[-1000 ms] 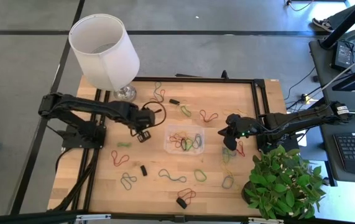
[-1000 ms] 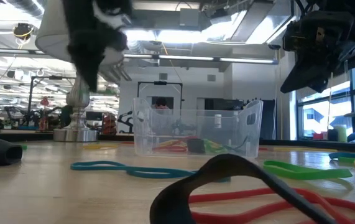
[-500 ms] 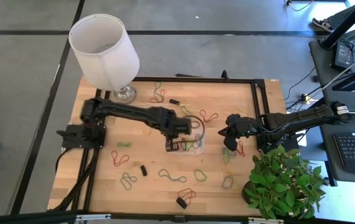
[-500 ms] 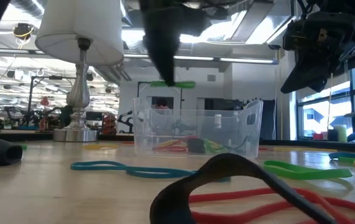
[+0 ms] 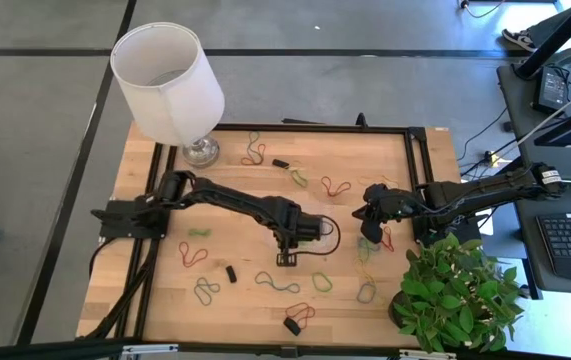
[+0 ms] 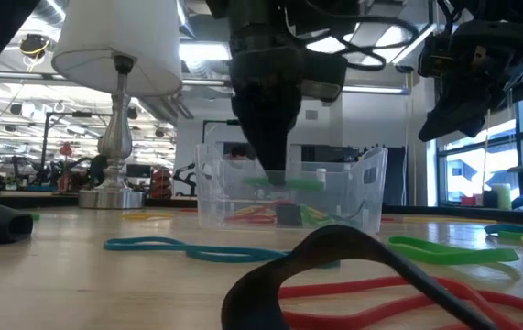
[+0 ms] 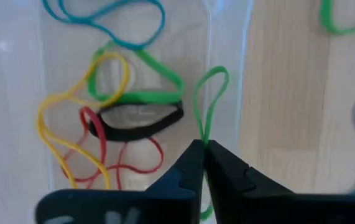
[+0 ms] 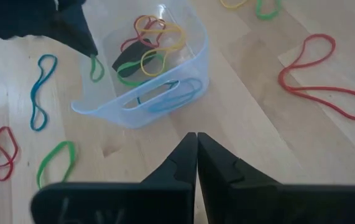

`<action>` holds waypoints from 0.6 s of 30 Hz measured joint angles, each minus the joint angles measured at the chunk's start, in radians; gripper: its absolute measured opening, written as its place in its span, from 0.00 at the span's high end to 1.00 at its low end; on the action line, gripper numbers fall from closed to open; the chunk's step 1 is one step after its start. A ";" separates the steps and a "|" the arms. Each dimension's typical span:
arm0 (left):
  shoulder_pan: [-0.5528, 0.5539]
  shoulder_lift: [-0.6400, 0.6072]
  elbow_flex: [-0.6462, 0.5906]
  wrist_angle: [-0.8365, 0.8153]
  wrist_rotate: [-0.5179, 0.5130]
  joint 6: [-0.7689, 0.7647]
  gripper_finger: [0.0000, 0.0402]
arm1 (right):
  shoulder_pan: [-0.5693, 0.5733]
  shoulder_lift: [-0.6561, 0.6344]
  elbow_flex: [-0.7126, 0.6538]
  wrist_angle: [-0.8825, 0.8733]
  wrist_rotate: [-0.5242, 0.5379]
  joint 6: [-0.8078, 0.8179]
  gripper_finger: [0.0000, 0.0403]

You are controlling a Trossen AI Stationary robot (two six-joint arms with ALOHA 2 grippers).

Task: Pick and place rubber bands into bin
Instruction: Put the green rubber band into the transparent bin

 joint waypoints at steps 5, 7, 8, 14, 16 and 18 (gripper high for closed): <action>-0.005 -0.002 0.000 0.012 -0.066 -0.026 0.85 | 0.000 0.000 0.000 -0.001 -0.001 0.000 0.96; -0.001 -0.003 0.000 0.011 -0.068 -0.045 0.81 | 0.000 0.000 0.000 -0.001 -0.001 -0.003 0.96; 0.002 -0.003 0.000 0.011 -0.068 -0.051 0.79 | 0.000 0.000 0.000 -0.001 -0.001 -0.003 0.96; 0.004 -0.007 0.000 0.000 -0.068 -0.054 0.72 | 0.000 0.000 0.000 -0.003 -0.002 -0.004 0.96; 0.004 -0.010 0.001 -0.007 -0.068 -0.055 0.71 | 0.000 0.000 0.000 -0.005 -0.002 -0.004 0.96; 0.004 -0.010 0.001 -0.018 -0.063 -0.071 0.70 | 0.000 0.000 0.000 -0.008 -0.002 -0.004 0.96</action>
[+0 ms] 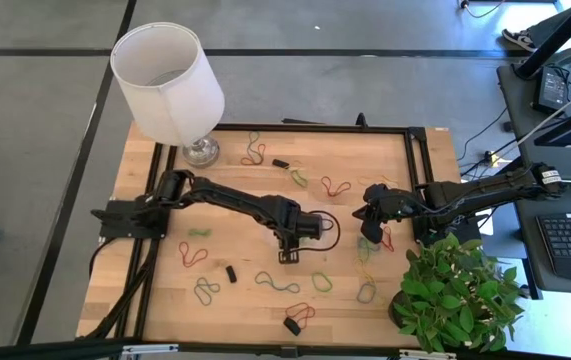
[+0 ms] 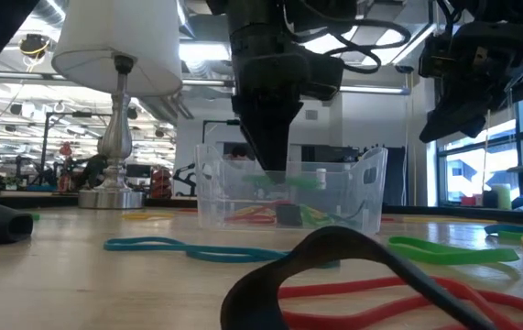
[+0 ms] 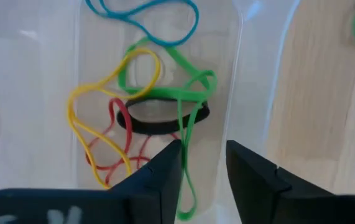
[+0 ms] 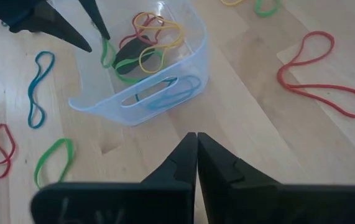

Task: Pick and place rubber bands into bin
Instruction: Put the green rubber band into the transparent bin, then put the blue rubber band into the transparent bin

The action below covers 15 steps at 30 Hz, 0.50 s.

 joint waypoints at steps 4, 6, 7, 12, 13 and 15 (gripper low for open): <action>0.002 0.000 0.000 0.000 0.045 -0.007 0.68 | 0.000 0.000 0.000 0.000 0.000 0.001 0.96; 0.001 0.000 0.000 -0.012 0.020 -0.009 0.67 | 0.000 0.000 0.000 0.000 0.000 0.001 0.96; 0.001 0.000 0.000 -0.019 0.003 -0.014 0.66 | 0.000 0.000 0.000 0.000 0.000 0.001 0.96; 0.014 -0.002 0.000 -0.022 -0.020 -0.054 0.65 | 0.000 0.000 0.000 0.000 0.000 0.003 0.96; 0.016 -0.008 -0.001 -0.027 -0.020 -0.067 0.65 | 0.000 0.000 0.000 0.001 0.000 0.003 0.96; 0.022 -0.032 -0.001 -0.029 -0.031 -0.094 0.66 | 0.000 0.000 0.000 0.000 0.000 0.003 0.96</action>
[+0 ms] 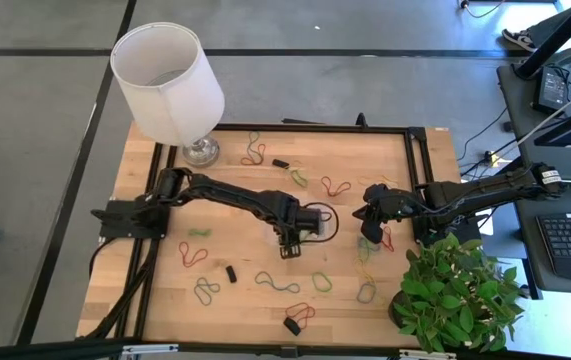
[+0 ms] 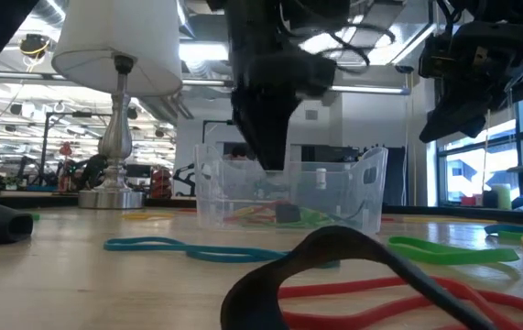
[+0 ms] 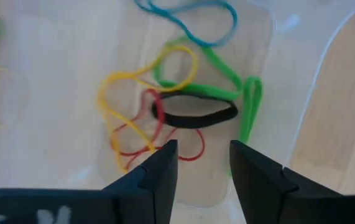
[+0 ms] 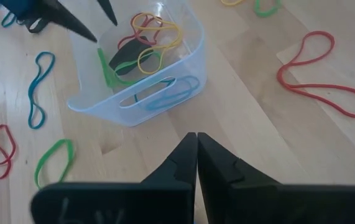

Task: Pick and place rubber bands into bin
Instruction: Put the blue rubber band into the transparent bin

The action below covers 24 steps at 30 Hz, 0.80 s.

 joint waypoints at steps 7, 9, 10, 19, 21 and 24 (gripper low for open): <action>-0.002 -0.168 -0.003 -0.110 -0.142 -0.039 0.77 | 0.000 0.000 -0.002 -0.021 0.000 0.000 0.96; -0.004 -0.229 -0.020 -0.127 -0.157 -0.038 0.85 | 0.000 0.000 -0.002 -0.028 0.001 -0.001 0.96; -0.004 -0.259 -0.037 -0.142 -0.167 -0.041 0.89 | 0.000 0.000 -0.002 -0.032 0.001 0.000 0.96; -0.009 -0.540 -0.360 -0.127 -0.193 -0.157 1.00 | 0.000 0.000 -0.002 -0.034 0.002 0.041 0.96; -0.011 -0.598 -0.442 -0.097 -0.180 -0.168 1.00 | 0.000 0.000 -0.002 -0.036 0.003 0.081 0.96; -0.023 -0.684 -0.563 -0.026 -0.147 -0.170 1.00 | 0.000 0.000 -0.002 -0.039 0.002 0.140 0.98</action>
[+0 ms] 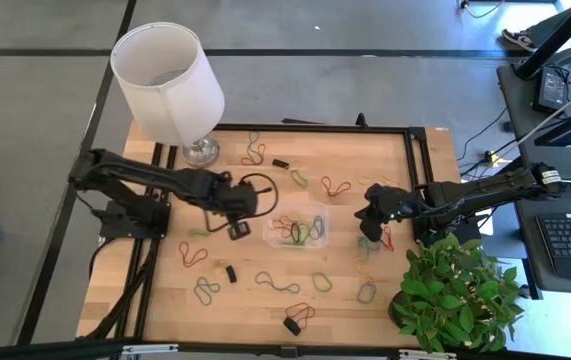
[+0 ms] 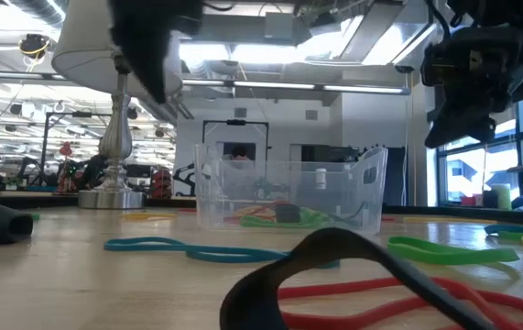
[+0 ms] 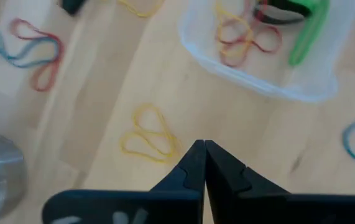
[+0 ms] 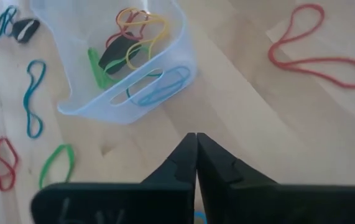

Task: Pick and place rubber bands into bin
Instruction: Put the blue rubber band into the transparent bin

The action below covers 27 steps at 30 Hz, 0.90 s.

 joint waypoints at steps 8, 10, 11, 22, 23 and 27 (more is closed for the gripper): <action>-0.050 -0.181 -0.255 0.140 0.063 0.003 1.00 | 0.075 0.010 0.084 -0.118 0.010 0.171 0.99; -0.062 -0.211 -0.296 0.139 0.074 0.004 1.00 | 0.111 0.034 0.131 -0.187 0.031 0.233 1.00; -0.067 -0.223 -0.315 0.142 0.081 0.010 1.00 | 0.131 0.049 0.158 -0.215 0.034 0.259 1.00; -0.147 -0.269 -0.405 0.170 0.235 0.160 1.00 | 0.324 0.377 0.452 -0.502 0.035 0.501 1.00; -0.159 -0.268 -0.405 0.171 0.247 0.175 0.99 | 0.333 0.402 0.466 -0.500 0.035 0.517 1.00; -0.213 -0.266 -0.405 0.174 0.277 0.215 0.93 | 0.364 0.491 0.505 -0.497 0.035 0.574 1.00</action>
